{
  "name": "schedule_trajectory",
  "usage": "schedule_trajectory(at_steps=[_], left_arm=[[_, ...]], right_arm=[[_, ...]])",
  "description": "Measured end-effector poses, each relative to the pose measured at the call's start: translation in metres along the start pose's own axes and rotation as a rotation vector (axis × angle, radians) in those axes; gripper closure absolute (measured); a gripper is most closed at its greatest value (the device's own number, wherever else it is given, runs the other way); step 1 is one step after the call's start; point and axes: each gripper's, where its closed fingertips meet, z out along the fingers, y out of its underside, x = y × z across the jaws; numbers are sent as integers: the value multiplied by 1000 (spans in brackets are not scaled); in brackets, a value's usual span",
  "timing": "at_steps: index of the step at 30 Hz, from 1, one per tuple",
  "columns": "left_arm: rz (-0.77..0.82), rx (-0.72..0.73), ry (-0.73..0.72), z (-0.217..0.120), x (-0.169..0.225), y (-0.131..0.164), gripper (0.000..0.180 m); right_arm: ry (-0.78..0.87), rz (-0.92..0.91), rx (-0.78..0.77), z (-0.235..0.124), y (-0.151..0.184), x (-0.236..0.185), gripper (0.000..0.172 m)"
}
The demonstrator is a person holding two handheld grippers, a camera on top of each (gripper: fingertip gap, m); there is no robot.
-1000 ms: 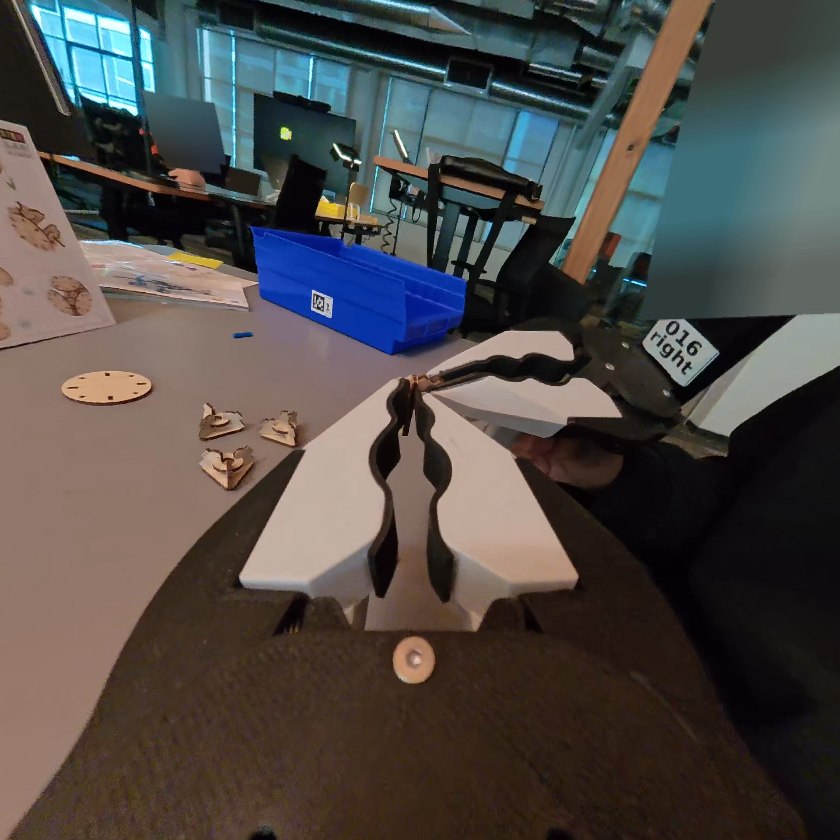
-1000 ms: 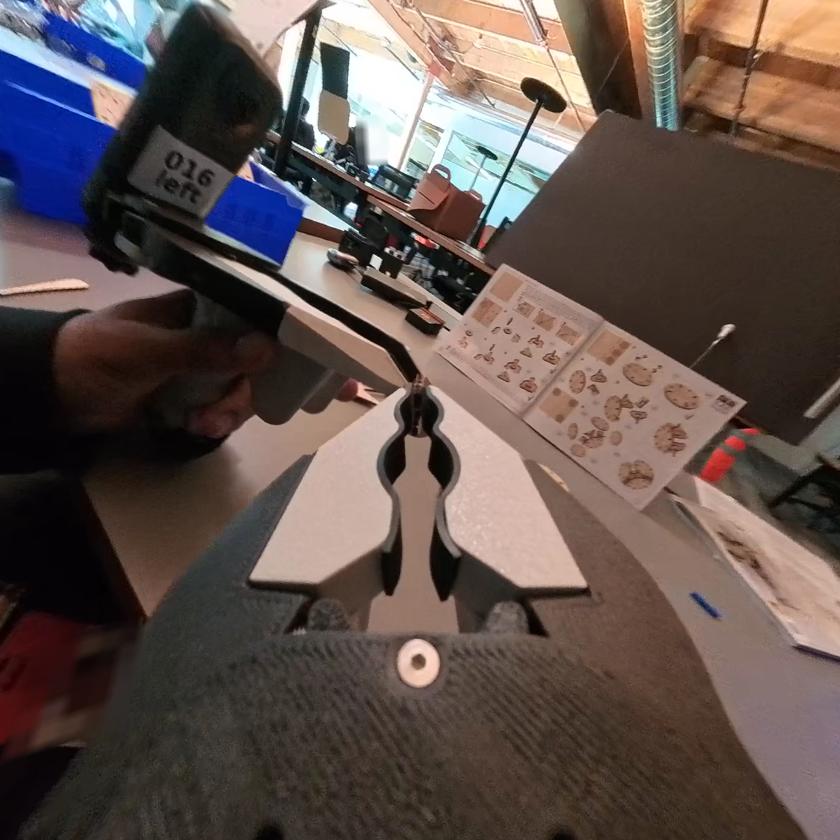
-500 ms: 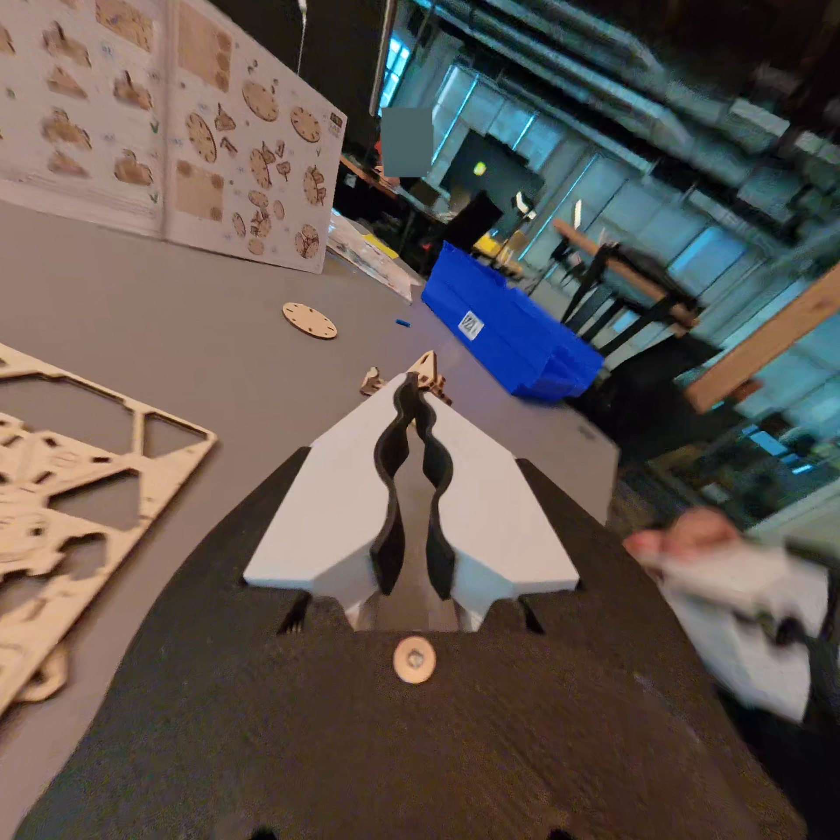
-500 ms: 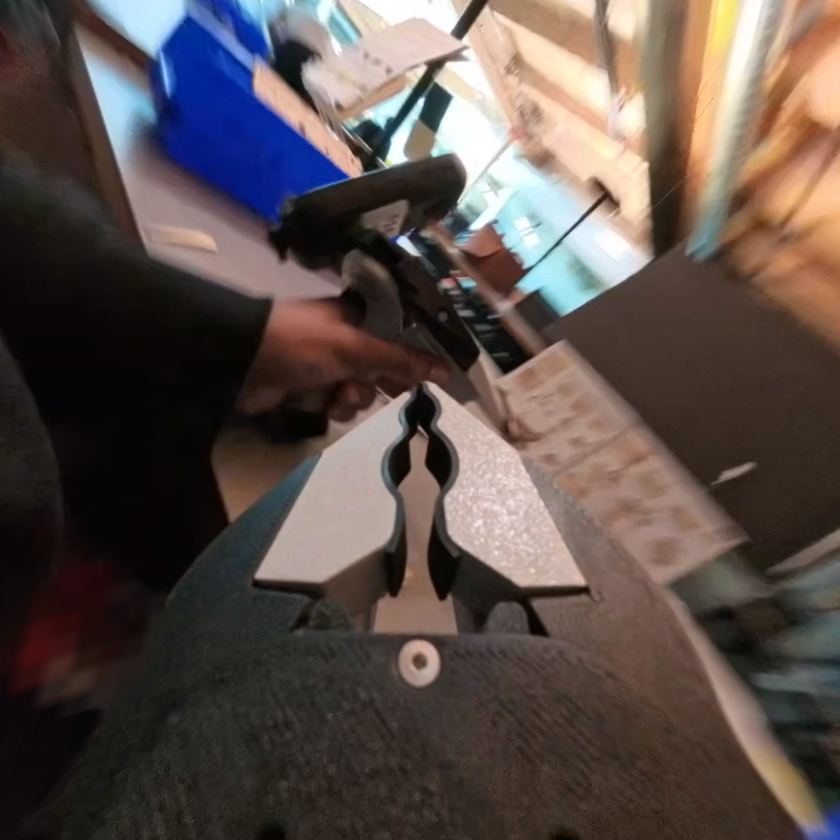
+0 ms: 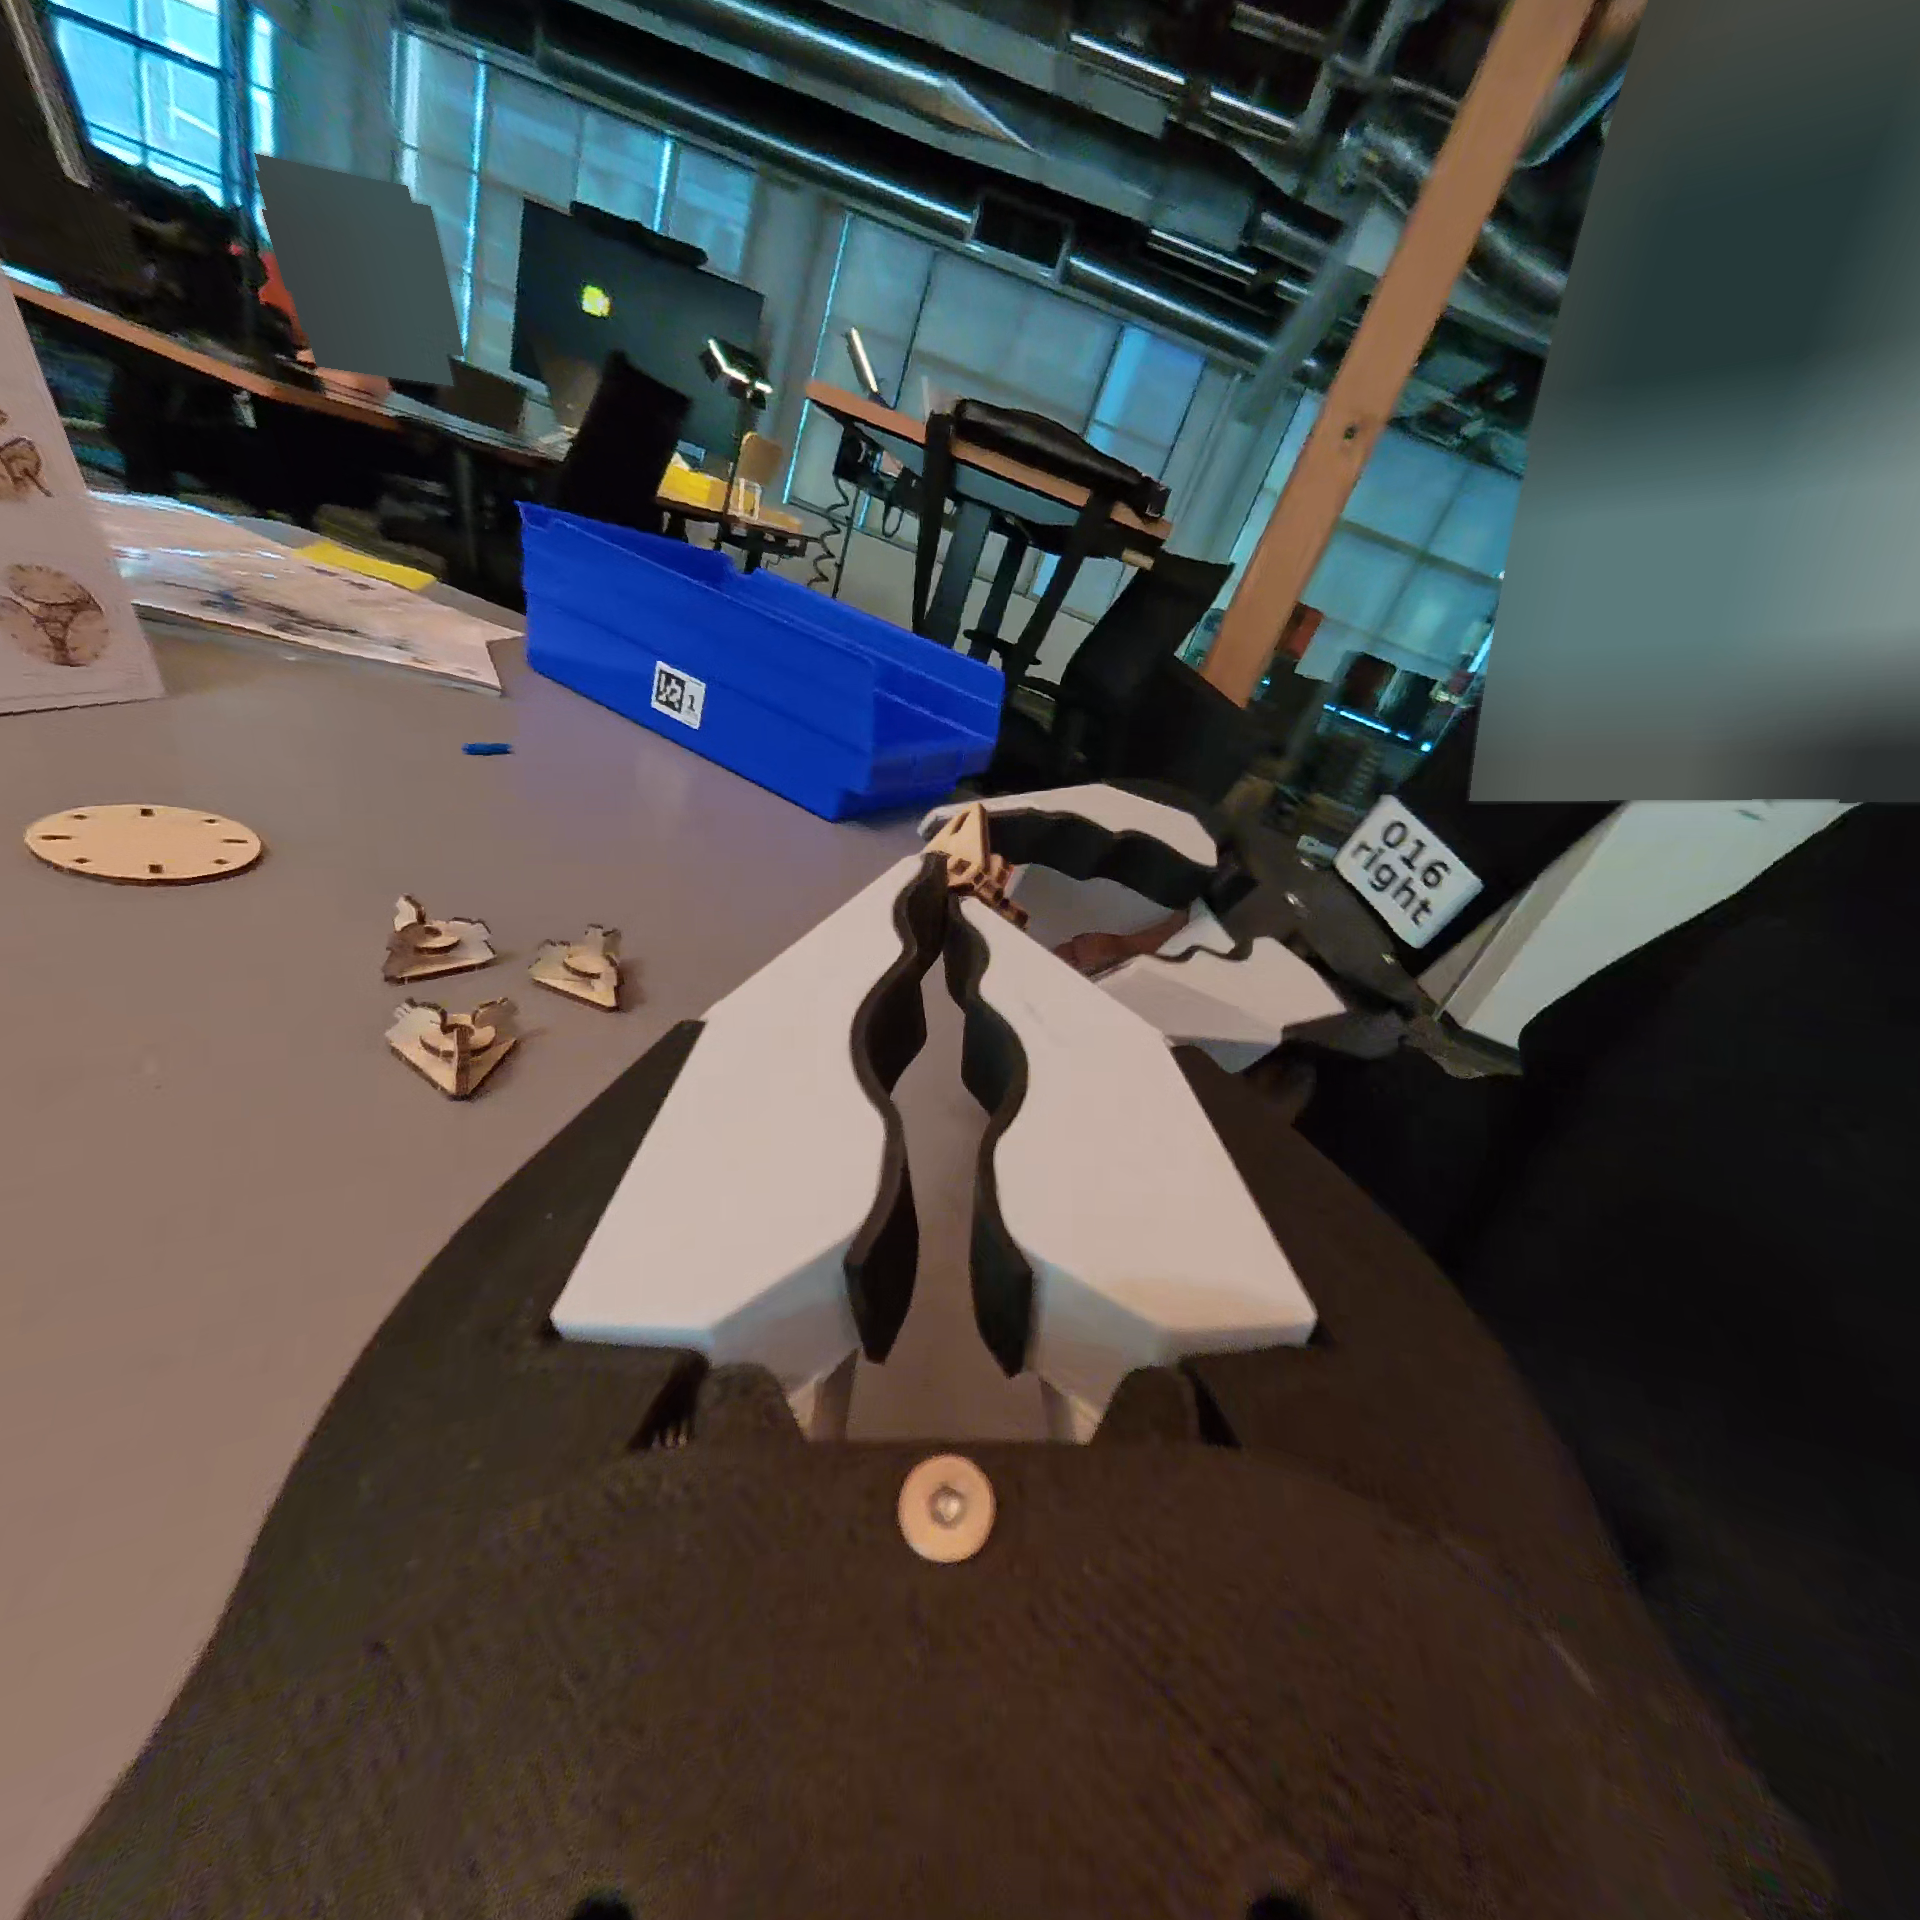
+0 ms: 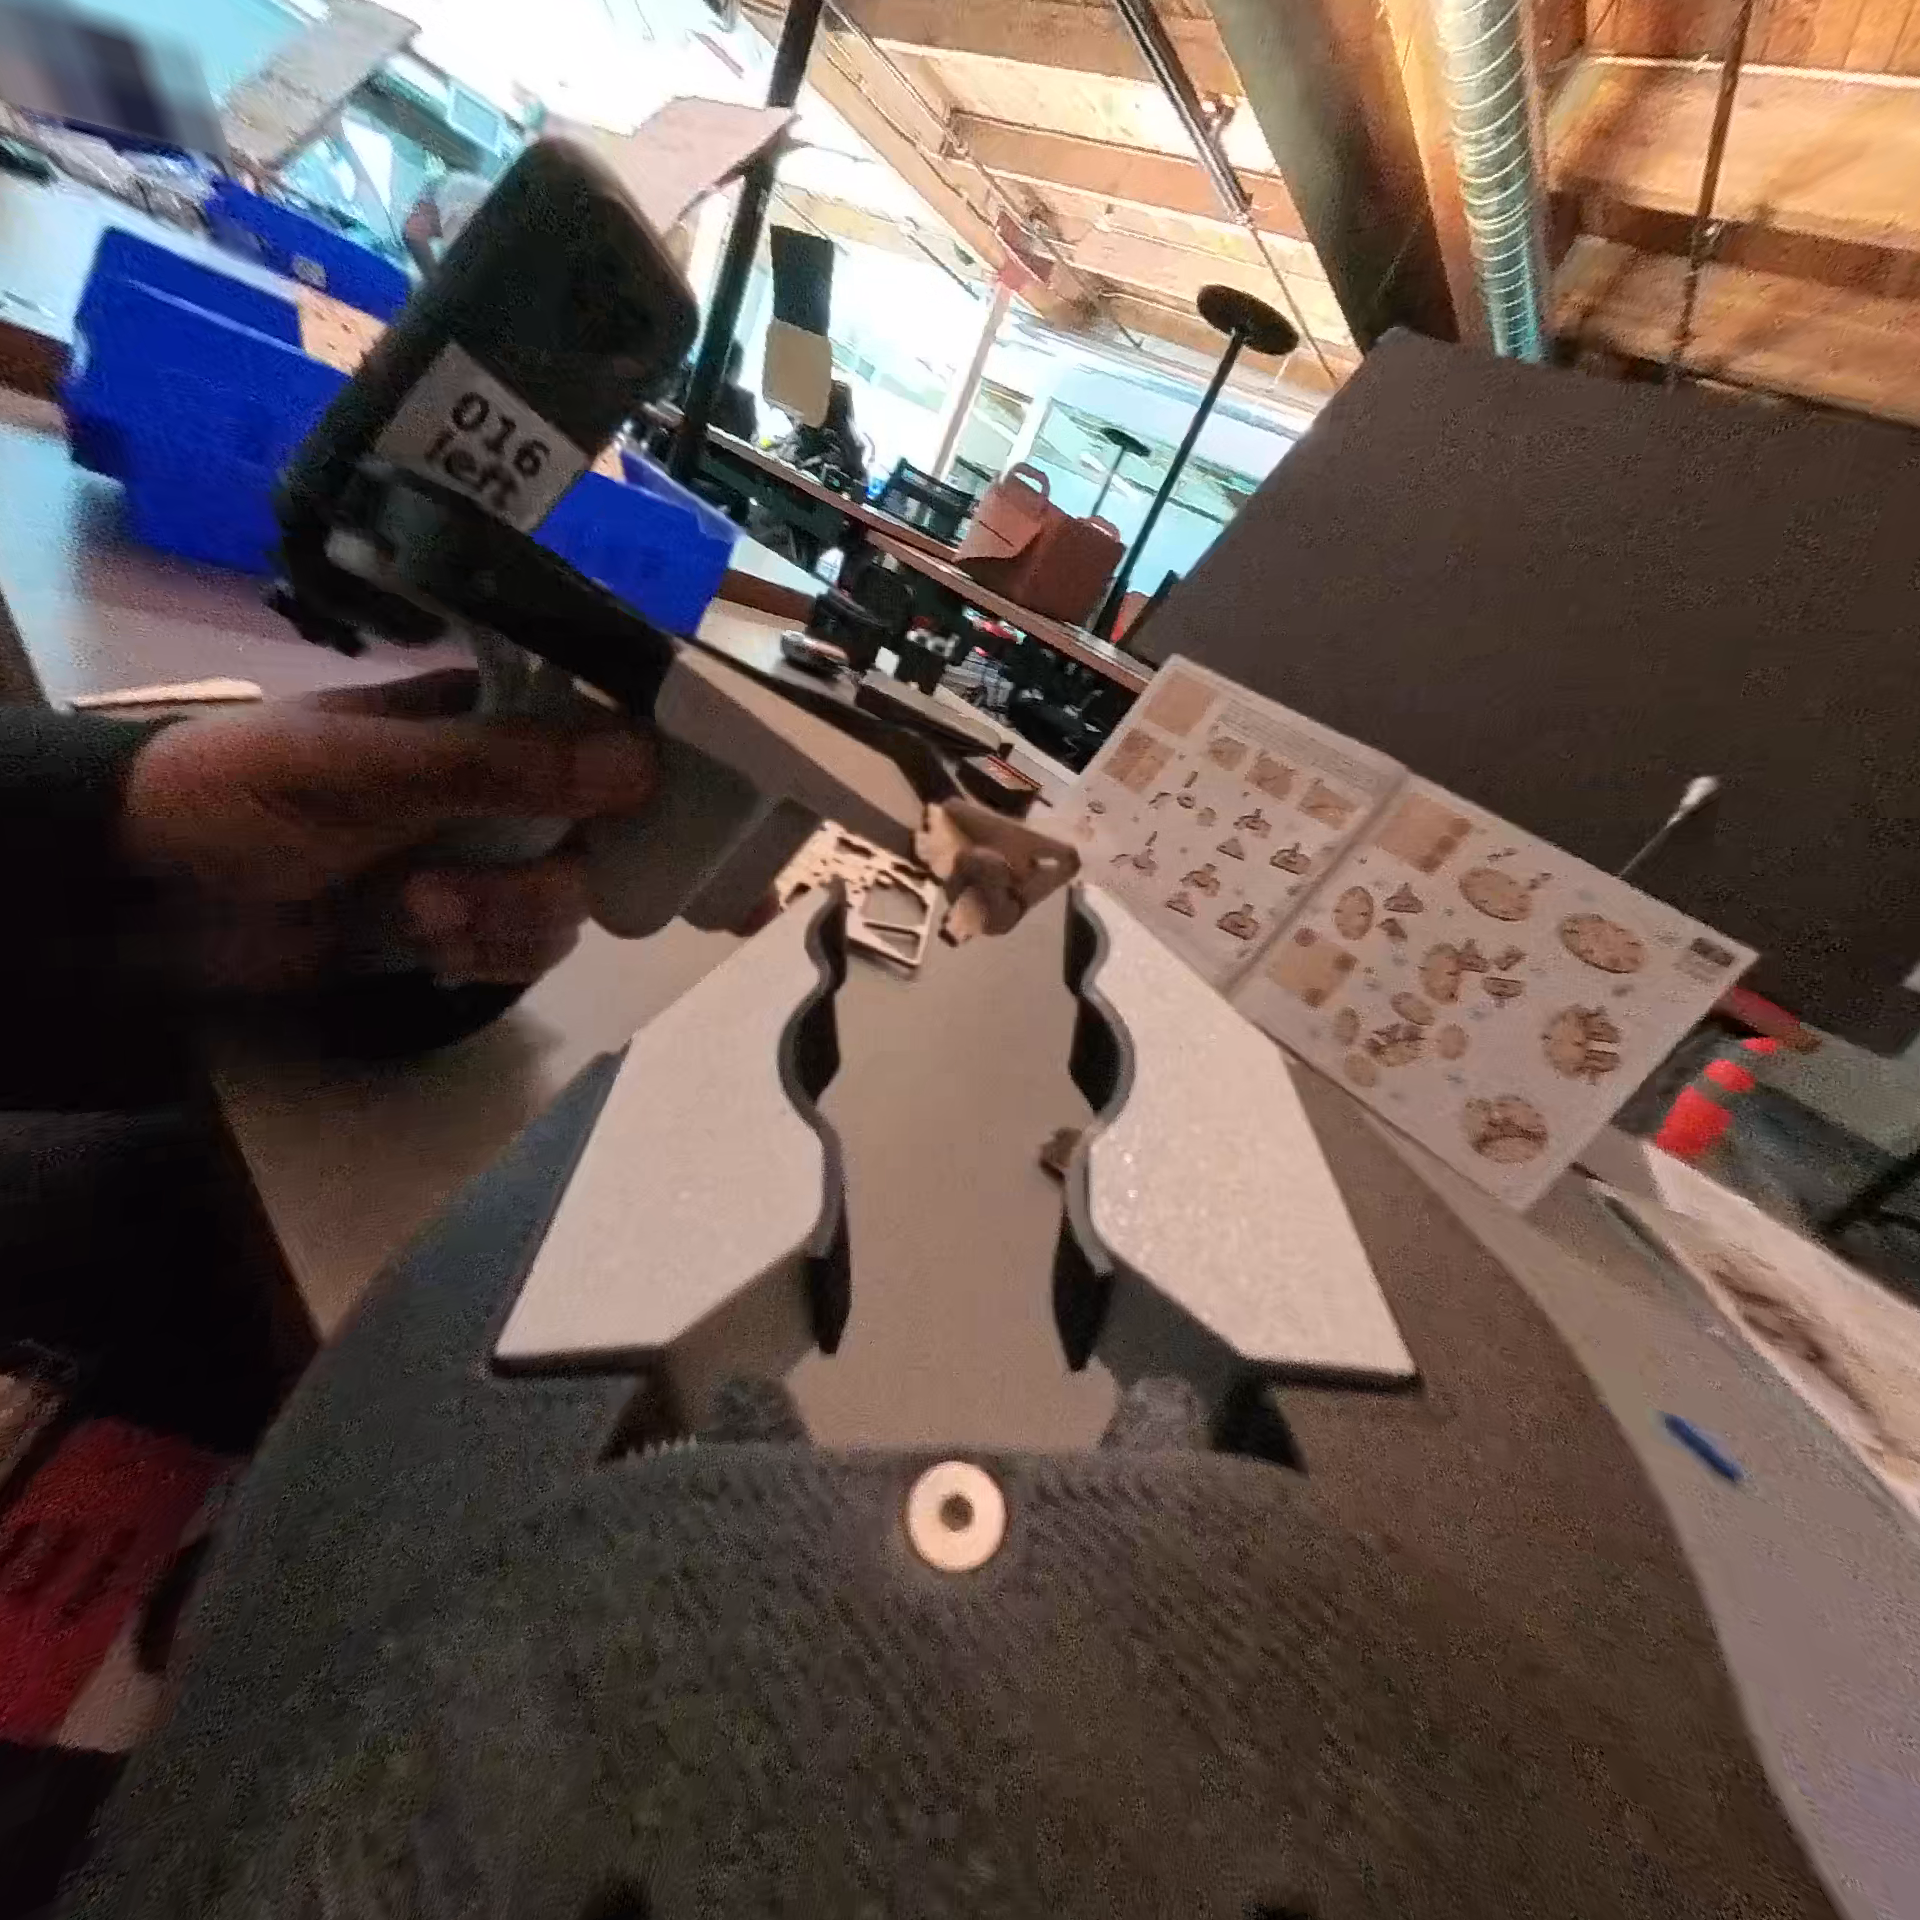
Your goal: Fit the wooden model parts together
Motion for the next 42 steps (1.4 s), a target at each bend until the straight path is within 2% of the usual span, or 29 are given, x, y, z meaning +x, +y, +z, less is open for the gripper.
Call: schedule_trajectory(at_steps=[2,5,10,14,18,20,22,30,32,33,35,39,42], left_arm=[[-17,13,14,-1,0,-2,180],[-28,13,24,-1,1,-1,180],[-48,4,43,0,2,1,180],[-147,8,127,-1,5,1,180],[-271,3,215,-1,5,1,180],[-254,-12,200,1,6,3,180],[-256,-25,196,1,6,5,180],[-305,-38,237,0,9,7,180],[-315,-61,218,3,7,11,180],[-313,-94,205,6,6,16,180],[-288,-132,206,9,10,20,180],[-312,-50,190,2,3,10,180],[-319,-33,177,1,0,8,180]], right_arm=[[-68,118,25,-3,-5,-1,132],[-120,214,36,-8,-6,2,147],[-84,120,-1,-6,0,1,153],[-74,40,14,-8,-3,0,156],[-207,158,78,-15,-10,-10,154],[-261,221,80,-18,-11,-11,150],[-265,244,86,-19,-11,-9,155],[-289,259,94,-20,-11,-10,158],[-328,290,92,-22,-12,-11,159],[-359,307,89,-23,-12,-13,171],[-478,317,70,-25,-14,-32,172],[-406,230,78,-19,-16,-37,171],[-362,269,69,-19,-12,-23,171]])
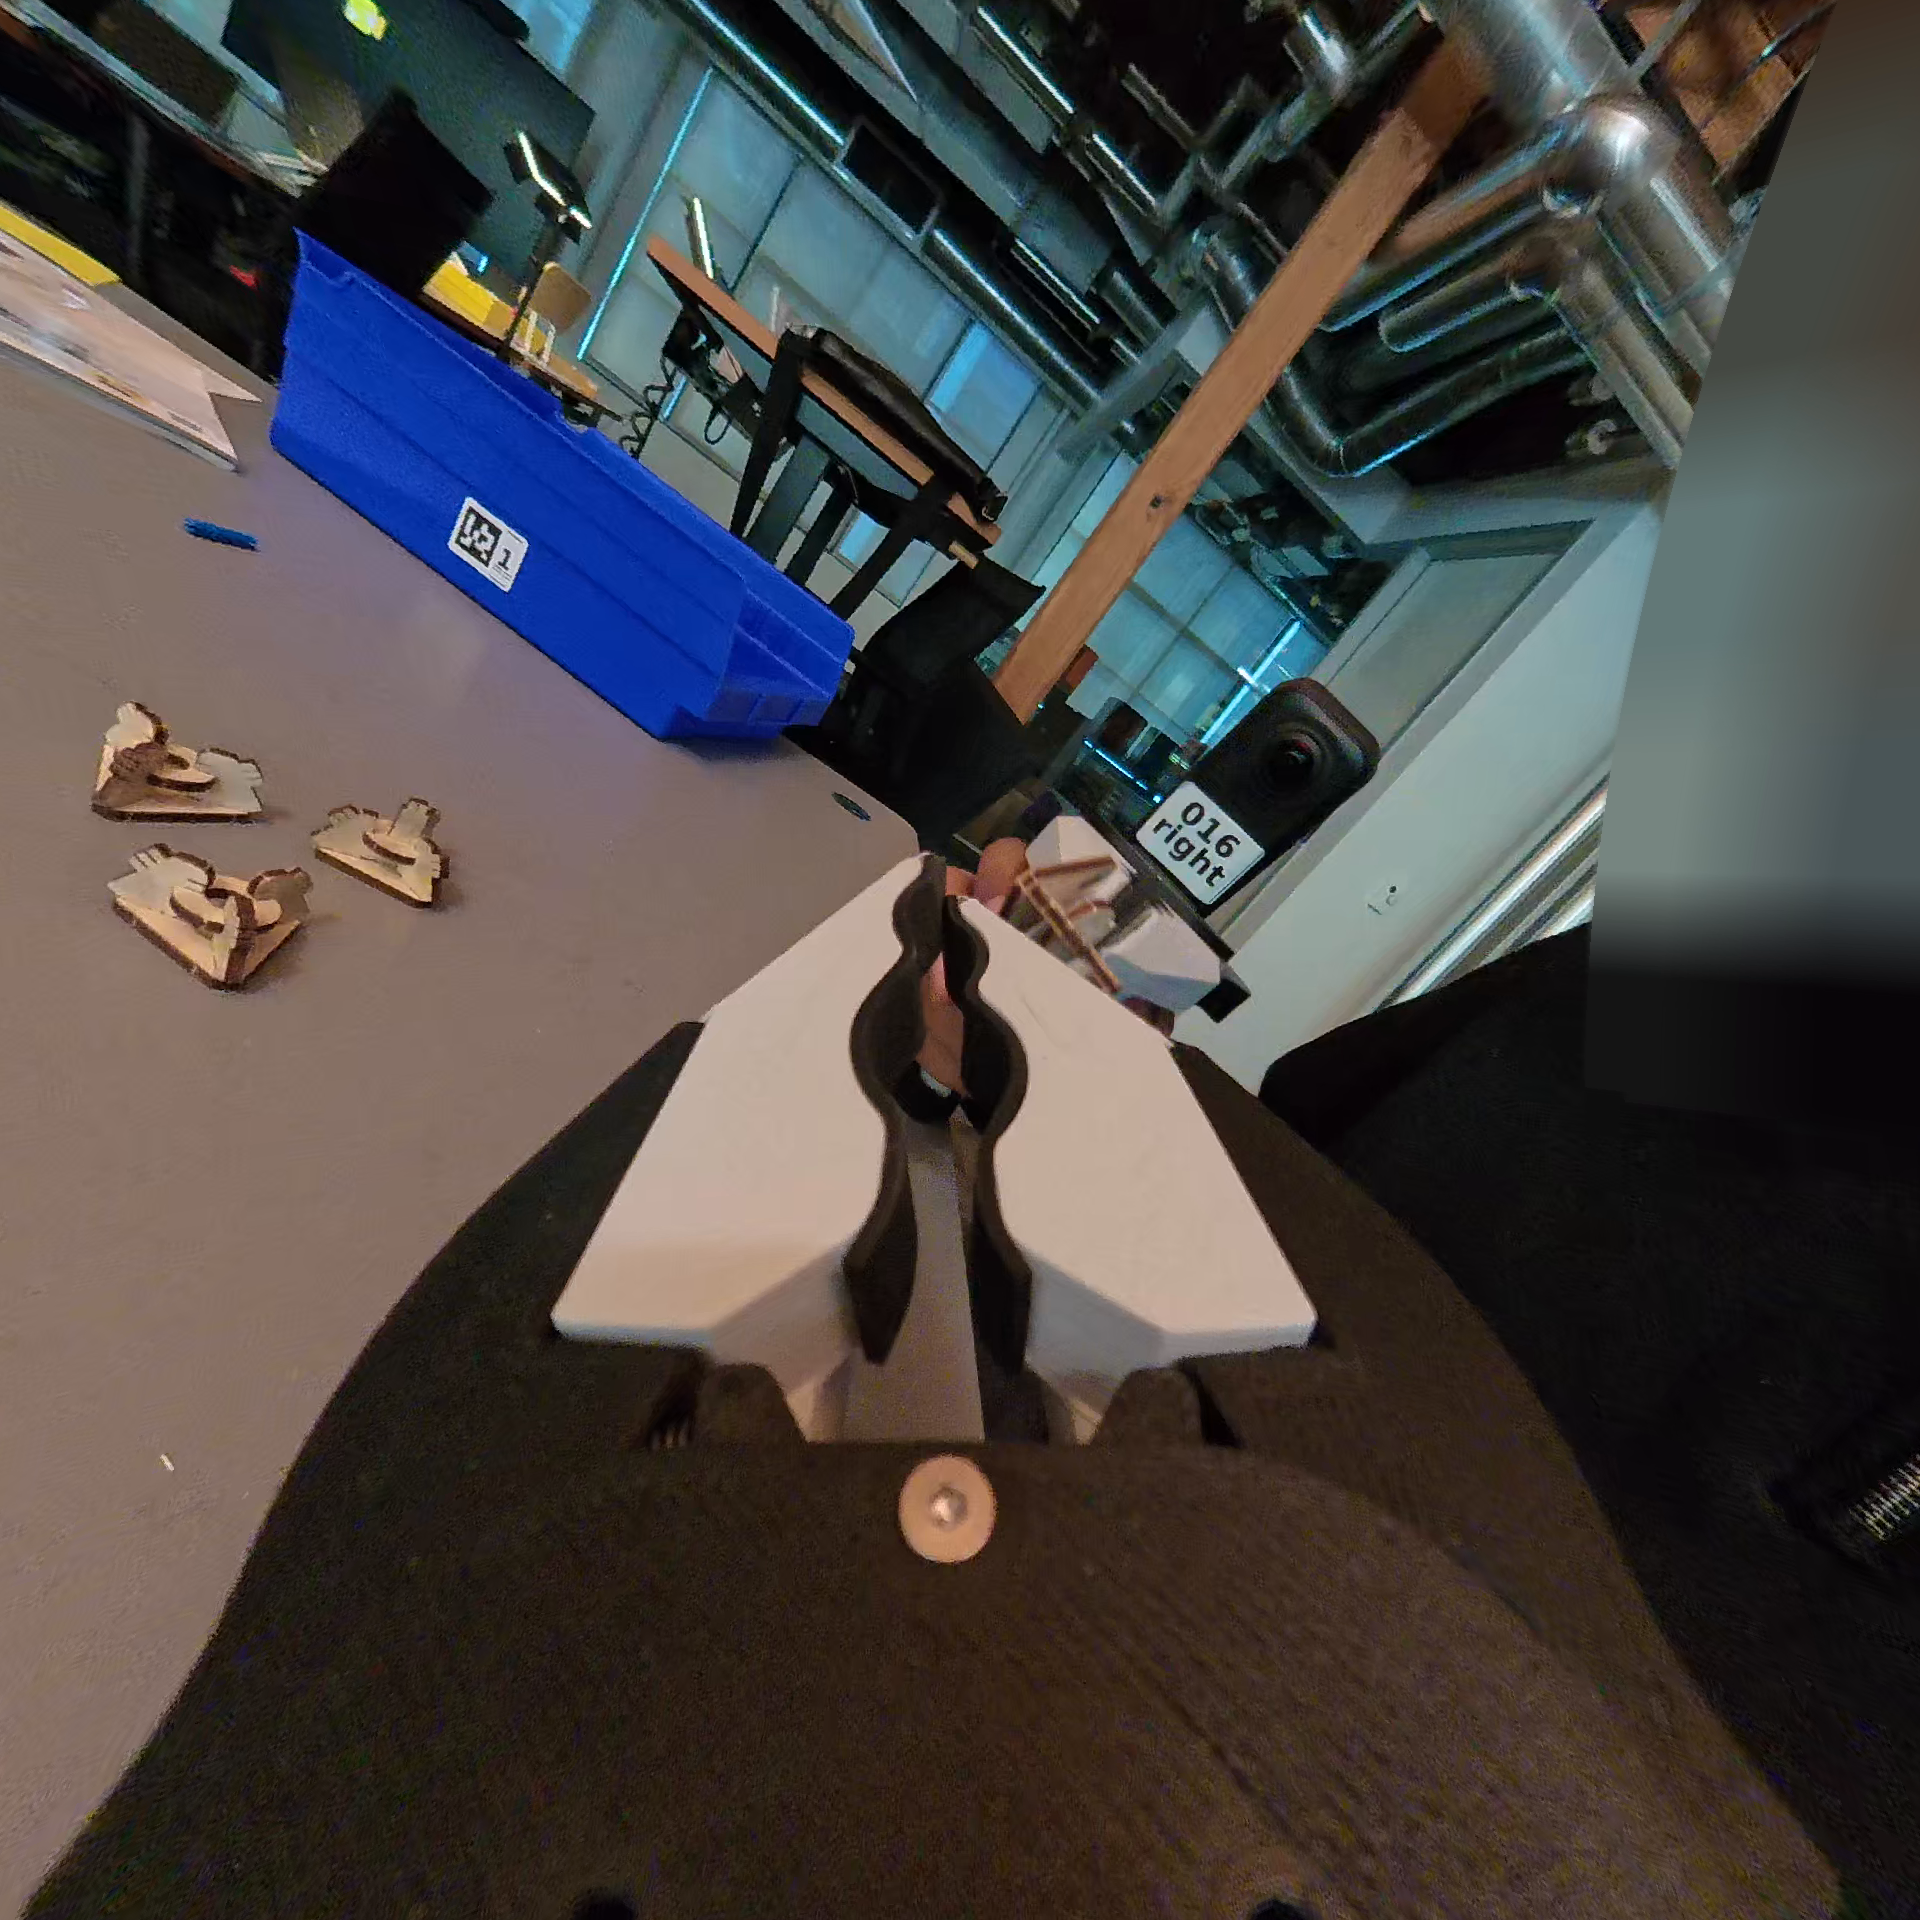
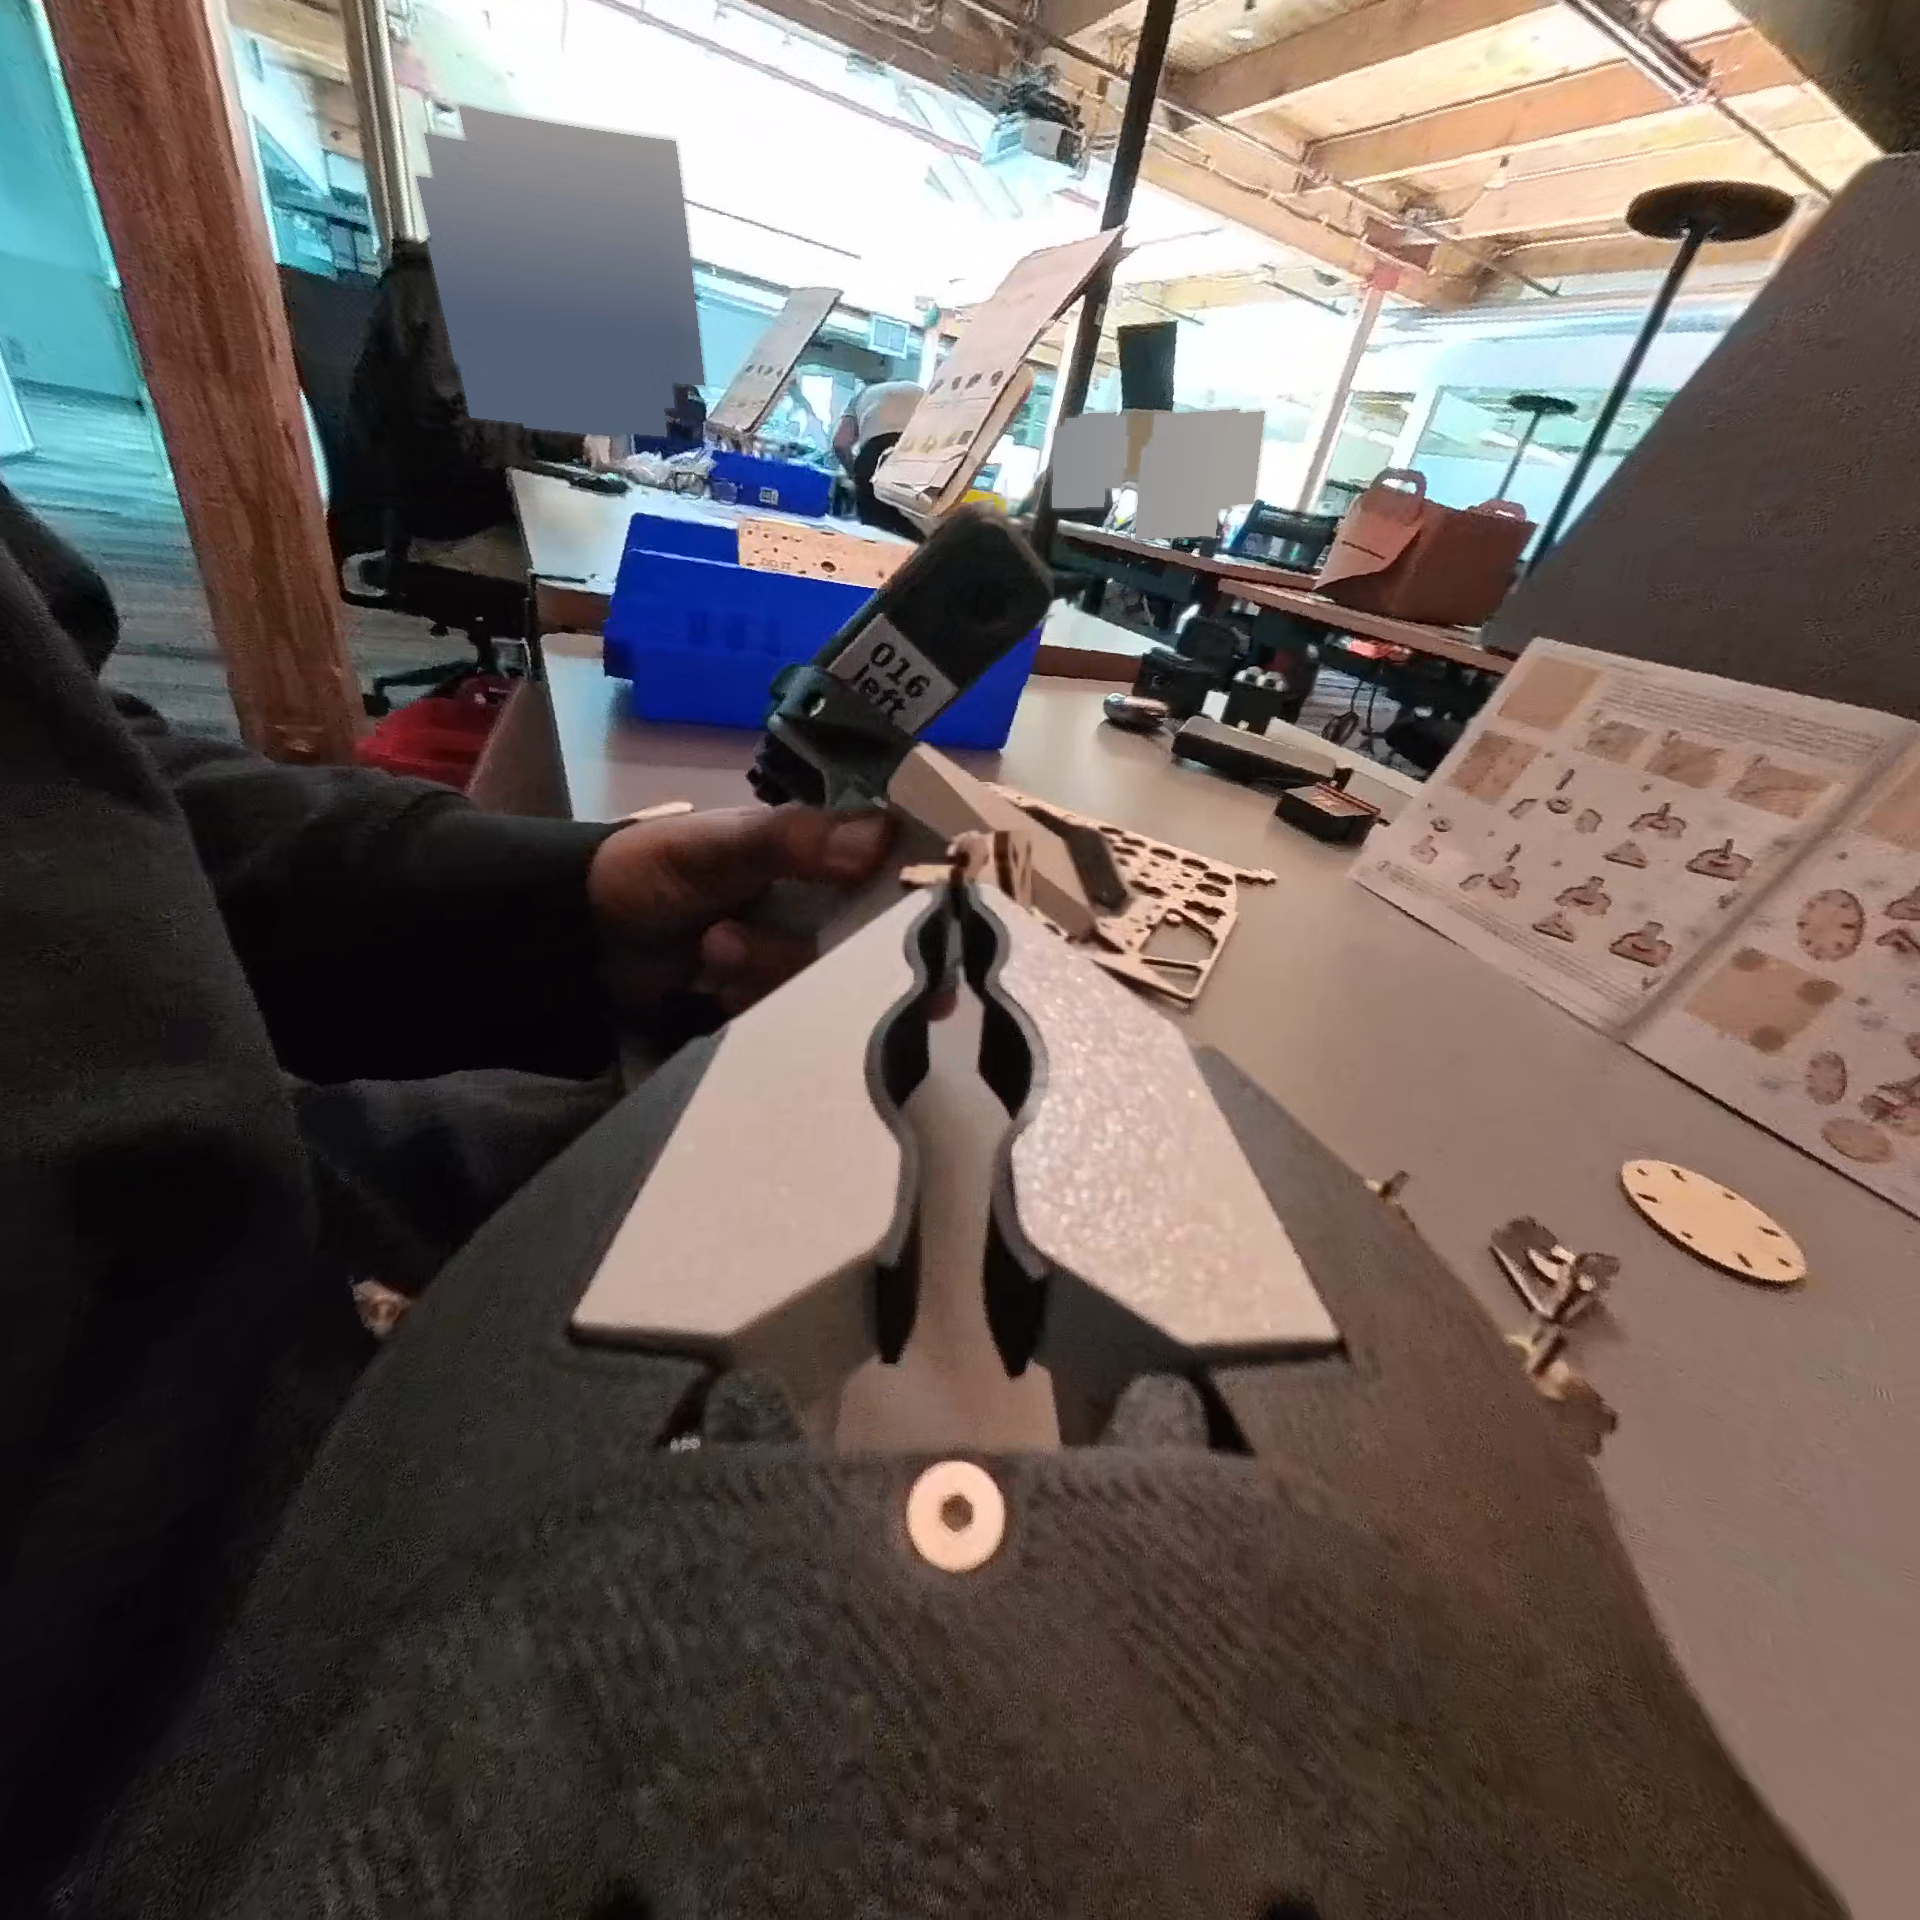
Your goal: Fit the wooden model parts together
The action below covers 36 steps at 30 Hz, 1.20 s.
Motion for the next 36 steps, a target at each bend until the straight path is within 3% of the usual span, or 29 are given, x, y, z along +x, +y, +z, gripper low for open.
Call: schedule_trajectory(at_steps=[9,17,22,27,29,31,32,36], left_arm=[[-17,88,137,-8,17,-11,180],[1,69,223,-6,32,-8,180],[-29,35,226,-2,30,-2,165],[-128,86,174,-4,13,-9,148],[-170,117,154,-7,6,-14,156],[-177,133,154,-9,5,-16,180],[-172,127,157,-9,6,-15,180],[-154,145,137,-11,4,-17,168]], right_arm=[[18,75,79,-8,-9,9,172],[36,87,110,-11,-13,14,172],[87,67,124,-13,-15,20,171],[205,-183,32,-8,-5,22,172],[256,-382,-69,-1,8,19,171],[285,-550,-141,6,18,14,171],[287,-594,-155,10,20,11,171],[369,-525,-95,6,9,20,171]])
